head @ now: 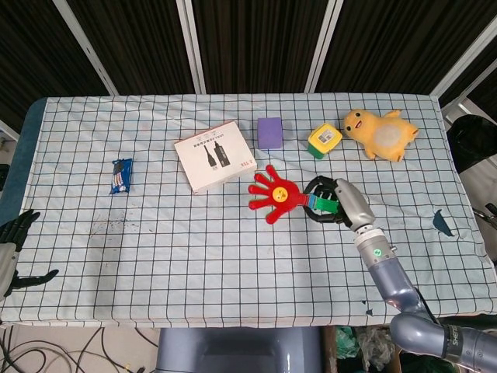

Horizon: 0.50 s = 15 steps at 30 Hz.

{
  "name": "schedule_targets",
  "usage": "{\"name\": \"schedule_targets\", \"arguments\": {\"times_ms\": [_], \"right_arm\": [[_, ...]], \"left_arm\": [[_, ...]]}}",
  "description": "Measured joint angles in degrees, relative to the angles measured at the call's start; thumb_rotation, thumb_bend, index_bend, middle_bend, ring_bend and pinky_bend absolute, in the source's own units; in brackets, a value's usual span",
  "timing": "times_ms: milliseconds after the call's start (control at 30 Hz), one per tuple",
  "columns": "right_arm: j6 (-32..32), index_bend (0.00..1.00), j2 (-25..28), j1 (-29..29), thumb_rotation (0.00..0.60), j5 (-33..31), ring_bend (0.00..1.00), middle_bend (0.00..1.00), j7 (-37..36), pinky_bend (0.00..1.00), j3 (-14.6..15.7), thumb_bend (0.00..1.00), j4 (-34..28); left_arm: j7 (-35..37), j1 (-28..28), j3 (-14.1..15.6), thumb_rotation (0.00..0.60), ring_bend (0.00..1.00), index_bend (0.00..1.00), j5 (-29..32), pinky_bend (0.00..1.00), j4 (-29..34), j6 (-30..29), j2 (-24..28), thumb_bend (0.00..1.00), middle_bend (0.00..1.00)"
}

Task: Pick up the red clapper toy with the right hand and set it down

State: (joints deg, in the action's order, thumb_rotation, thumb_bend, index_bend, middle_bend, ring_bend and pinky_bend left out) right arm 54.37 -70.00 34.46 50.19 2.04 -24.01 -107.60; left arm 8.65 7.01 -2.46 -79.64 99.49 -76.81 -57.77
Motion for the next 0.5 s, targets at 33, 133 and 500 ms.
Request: {"name": "schedule_targets", "arguments": {"times_ms": [33, 133, 500], "right_arm": [[1.04, 0.84, -0.08, 0.56, 0.600, -0.53, 0.64, 0.72, 4.78, 0.73, 0.94, 0.71, 0.35], [4.91, 0.84, -0.55, 2.40, 0.600, -2.77, 0.64, 0.72, 19.23, 0.73, 3.83, 0.71, 1.22], [7.54, 0.84, -1.79, 3.07, 0.600, -6.11, 0.64, 0.72, 25.25, 0.73, 2.94, 0.71, -0.53]], "left_arm": [[-0.01, 0.01, 0.00, 0.600, 0.00, 0.00, 0.02, 0.00, 0.02, 0.02, 0.01, 0.00, 0.00], [-0.04, 0.01, 0.01, 0.600, 0.00, 0.00, 0.00, 0.00, 0.03, 0.02, 0.00, 0.00, 0.00], [0.39, 0.00, 0.03, 0.600, 0.00, 0.00, 0.03, 0.00, 0.19, 0.15, 0.15, 0.00, 0.00]]}}
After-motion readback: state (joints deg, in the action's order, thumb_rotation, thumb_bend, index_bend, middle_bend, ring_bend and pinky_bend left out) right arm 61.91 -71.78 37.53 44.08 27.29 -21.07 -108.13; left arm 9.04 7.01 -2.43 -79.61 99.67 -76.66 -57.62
